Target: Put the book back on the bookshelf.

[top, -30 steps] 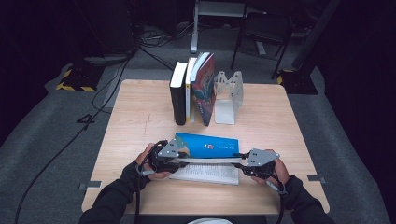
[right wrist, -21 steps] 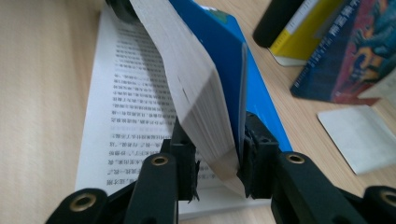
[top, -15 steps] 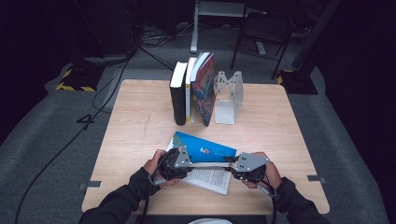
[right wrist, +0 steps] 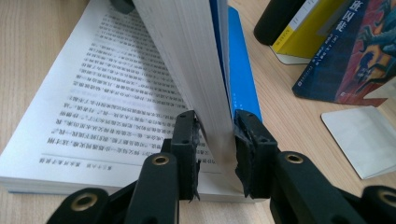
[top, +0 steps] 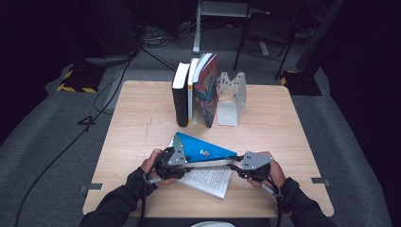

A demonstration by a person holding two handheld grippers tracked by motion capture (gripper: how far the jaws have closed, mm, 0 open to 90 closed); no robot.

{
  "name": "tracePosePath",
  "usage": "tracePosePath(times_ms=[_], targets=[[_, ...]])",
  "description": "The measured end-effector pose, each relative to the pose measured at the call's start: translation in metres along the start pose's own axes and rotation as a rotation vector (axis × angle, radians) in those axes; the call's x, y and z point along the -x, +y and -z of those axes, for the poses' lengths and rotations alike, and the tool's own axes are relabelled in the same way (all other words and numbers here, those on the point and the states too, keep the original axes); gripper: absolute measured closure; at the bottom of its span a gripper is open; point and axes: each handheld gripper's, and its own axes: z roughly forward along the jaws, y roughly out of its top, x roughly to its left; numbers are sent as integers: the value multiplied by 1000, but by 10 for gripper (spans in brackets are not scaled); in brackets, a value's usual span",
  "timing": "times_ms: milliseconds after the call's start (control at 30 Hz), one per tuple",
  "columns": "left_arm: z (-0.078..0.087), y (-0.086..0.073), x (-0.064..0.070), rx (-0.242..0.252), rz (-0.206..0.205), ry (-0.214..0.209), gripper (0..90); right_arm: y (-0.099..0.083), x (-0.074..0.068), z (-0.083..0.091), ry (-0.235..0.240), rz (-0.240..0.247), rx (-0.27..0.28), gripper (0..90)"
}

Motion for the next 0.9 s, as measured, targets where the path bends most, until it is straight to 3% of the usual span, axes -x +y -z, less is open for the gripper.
tracePosePath(times_ms=[67, 200, 333, 433, 533, 633, 700, 767, 833, 900], targets=[[-3, 6, 8, 10, 14, -4, 590, 2, -1, 0, -8, 0, -6, 696], [-14, 16, 23, -17, -11, 35, 524, 8, -7, -3, 1, 24, -22, 695], [-19, 19, 25, -27, 2, 64, 547, 12, -9, -4, 11, 23, -25, 695], [-17, 18, 24, -33, 3, 88, 623, 12, -10, -5, 13, 18, -22, 687], [-17, 17, 25, -18, -17, 94, 678, 8, -7, -5, 27, -21, -4, 626], [-13, 17, 25, -2, -47, 99, 720, 0, 0, 0, 5, -66, 13, 509], [-11, 17, 22, 20, -33, 93, 729, -10, 8, 4, -6, -109, 11, 464], [-7, 16, 17, 44, -4, 77, 735, -21, 17, 6, 2, -190, 5, 450], [-4, 16, 14, 65, 11, 75, 740, -34, 22, 4, -21, -210, -45, 450], [-1, 15, 11, 79, 33, 63, 739, -41, 25, 1, -13, -236, -70, 452]])
